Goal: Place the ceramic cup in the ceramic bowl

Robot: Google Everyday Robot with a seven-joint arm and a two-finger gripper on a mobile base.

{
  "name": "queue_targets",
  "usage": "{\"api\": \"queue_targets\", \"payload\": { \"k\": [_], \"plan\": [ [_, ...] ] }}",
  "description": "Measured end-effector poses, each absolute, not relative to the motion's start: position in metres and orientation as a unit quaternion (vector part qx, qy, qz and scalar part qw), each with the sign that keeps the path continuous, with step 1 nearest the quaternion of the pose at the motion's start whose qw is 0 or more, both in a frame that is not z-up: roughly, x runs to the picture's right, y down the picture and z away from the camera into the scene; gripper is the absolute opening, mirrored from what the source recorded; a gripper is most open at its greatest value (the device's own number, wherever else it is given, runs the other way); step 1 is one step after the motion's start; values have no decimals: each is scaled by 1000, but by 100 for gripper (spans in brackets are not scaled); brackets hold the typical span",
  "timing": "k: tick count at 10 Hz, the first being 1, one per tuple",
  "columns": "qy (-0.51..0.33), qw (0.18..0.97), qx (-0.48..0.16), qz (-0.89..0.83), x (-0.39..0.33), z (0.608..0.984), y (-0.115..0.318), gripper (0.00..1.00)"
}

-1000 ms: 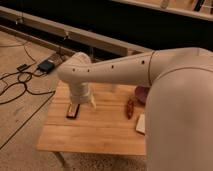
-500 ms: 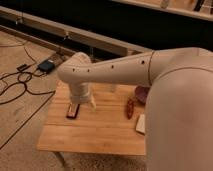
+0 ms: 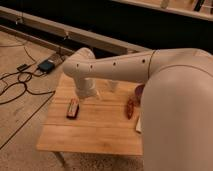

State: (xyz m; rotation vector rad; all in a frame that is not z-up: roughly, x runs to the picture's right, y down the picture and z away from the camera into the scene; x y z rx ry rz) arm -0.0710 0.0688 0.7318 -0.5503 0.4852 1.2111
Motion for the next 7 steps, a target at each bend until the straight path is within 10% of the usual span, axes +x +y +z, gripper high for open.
{"api": "queue_targets", "payload": {
  "k": [7],
  "plan": [
    [176, 839, -256, 448, -19, 805, -2, 65]
  ]
}}
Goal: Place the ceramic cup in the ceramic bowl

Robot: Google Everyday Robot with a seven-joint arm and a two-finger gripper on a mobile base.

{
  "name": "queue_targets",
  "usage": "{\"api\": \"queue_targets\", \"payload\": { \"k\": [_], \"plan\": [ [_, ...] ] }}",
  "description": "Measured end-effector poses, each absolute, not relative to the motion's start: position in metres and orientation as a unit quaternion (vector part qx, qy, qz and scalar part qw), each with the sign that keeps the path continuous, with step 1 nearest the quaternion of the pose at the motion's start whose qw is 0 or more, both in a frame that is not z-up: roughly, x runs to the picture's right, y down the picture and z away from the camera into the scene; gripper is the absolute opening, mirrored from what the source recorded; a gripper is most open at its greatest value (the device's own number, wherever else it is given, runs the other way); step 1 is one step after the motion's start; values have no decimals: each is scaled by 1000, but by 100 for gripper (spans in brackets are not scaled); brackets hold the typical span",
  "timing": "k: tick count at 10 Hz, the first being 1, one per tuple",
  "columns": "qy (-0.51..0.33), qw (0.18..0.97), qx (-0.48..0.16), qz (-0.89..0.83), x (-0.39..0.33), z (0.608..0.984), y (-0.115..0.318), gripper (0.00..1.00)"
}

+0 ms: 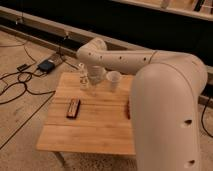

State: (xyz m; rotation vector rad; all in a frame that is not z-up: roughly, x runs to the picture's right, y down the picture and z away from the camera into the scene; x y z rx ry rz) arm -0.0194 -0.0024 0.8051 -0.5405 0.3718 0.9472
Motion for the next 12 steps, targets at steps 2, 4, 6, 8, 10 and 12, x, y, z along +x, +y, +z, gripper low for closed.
{"api": "queue_targets", "payload": {
  "k": [2, 4, 6, 8, 10, 12],
  "plan": [
    [180, 847, -254, 431, 6, 829, -22, 65],
    [178, 857, -253, 411, 22, 852, -39, 65],
    [168, 866, -258, 394, 27, 874, -49, 65],
    [161, 869, -264, 386, 31, 890, -49, 65],
    [156, 871, -270, 380, 37, 909, -48, 65],
    [157, 868, -280, 378, 42, 925, -43, 65]
  ]
}}
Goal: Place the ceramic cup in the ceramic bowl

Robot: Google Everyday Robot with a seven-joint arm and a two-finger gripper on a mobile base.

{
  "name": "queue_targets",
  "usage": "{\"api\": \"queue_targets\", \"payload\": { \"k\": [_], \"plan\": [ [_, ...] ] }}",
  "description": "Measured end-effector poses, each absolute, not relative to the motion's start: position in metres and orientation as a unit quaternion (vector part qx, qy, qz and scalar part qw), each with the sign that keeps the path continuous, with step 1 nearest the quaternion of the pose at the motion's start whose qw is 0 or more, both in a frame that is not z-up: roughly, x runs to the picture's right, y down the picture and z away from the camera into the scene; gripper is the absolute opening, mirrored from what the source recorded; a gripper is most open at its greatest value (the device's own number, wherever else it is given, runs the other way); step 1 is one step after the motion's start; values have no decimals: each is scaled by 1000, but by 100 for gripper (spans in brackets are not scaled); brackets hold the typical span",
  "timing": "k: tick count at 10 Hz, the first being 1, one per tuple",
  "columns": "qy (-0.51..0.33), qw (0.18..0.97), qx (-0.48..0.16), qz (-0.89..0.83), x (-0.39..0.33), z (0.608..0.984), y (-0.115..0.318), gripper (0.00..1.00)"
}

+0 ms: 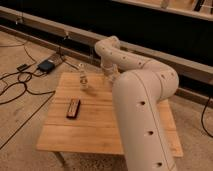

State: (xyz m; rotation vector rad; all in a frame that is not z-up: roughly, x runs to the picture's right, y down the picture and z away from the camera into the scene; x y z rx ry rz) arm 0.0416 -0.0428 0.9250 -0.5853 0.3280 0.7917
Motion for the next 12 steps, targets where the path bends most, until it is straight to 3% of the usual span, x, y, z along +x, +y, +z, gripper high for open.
{"api": "queue_targets", "payload": {
  "k": [3, 4, 9, 12],
  "plan": [
    [164, 865, -288, 377, 45, 940, -33, 63],
    [166, 864, -290, 377, 45, 943, -30, 57],
    [177, 848, -297, 402, 49, 938, -25, 7],
    [188, 836, -284, 430, 58, 916, -31, 0]
  ]
}}
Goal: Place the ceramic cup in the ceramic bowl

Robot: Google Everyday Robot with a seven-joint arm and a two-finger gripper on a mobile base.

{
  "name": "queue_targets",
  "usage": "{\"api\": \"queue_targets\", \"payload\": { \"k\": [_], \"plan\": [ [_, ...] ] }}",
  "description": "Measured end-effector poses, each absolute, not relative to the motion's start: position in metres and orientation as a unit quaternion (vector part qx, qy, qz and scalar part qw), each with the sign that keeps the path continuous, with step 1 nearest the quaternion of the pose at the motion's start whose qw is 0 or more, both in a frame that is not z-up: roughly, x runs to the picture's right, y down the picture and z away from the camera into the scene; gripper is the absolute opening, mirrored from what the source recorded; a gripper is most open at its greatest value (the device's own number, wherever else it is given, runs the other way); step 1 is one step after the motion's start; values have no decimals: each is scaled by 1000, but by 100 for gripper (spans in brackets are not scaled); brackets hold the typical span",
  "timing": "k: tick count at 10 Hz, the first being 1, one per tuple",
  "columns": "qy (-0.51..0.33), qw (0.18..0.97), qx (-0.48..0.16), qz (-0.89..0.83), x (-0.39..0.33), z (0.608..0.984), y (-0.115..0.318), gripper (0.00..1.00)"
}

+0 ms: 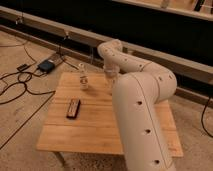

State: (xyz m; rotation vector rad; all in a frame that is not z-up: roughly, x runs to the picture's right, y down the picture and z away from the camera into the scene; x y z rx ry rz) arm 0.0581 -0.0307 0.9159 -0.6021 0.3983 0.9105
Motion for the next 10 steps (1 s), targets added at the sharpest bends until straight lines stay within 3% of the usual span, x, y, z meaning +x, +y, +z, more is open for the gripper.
{"api": "queue_targets", "payload": {
  "k": [10],
  "plan": [
    [222, 801, -155, 534, 147, 828, -61, 0]
  ]
}}
